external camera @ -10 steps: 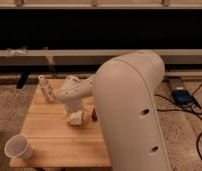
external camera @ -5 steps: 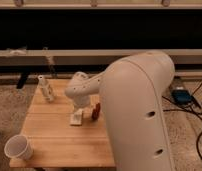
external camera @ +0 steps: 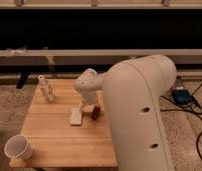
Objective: Place the pepper on the white sponge
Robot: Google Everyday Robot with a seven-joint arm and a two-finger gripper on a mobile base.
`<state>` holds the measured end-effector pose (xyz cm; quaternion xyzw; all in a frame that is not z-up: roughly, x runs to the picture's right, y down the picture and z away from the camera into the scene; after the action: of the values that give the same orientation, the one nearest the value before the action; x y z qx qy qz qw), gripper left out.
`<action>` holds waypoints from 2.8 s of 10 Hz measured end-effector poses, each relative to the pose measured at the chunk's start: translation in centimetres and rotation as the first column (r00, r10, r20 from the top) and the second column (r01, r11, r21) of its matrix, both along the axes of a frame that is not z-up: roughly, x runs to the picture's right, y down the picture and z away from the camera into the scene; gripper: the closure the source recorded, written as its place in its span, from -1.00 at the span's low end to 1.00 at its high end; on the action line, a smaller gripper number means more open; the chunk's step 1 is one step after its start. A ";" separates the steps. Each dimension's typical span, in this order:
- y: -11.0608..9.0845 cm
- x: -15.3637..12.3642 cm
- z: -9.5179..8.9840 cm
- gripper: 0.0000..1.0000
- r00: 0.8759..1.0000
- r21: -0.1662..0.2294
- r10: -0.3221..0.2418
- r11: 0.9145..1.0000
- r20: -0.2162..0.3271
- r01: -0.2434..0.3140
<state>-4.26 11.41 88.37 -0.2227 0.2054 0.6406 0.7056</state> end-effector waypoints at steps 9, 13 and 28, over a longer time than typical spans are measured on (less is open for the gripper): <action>2.1 4.6 1.8 -0.10 0.995 -0.105 0.065 0.992 -0.075 -0.072; 2.7 3.9 0.7 0.70 0.999 -0.118 0.030 0.992 -0.038 -0.035; 3.0 -11.7 -8.0 1.00 0.919 0.055 -0.301 0.953 0.254 0.296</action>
<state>-15.96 14.40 80.39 -0.2652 0.1376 0.4924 0.8175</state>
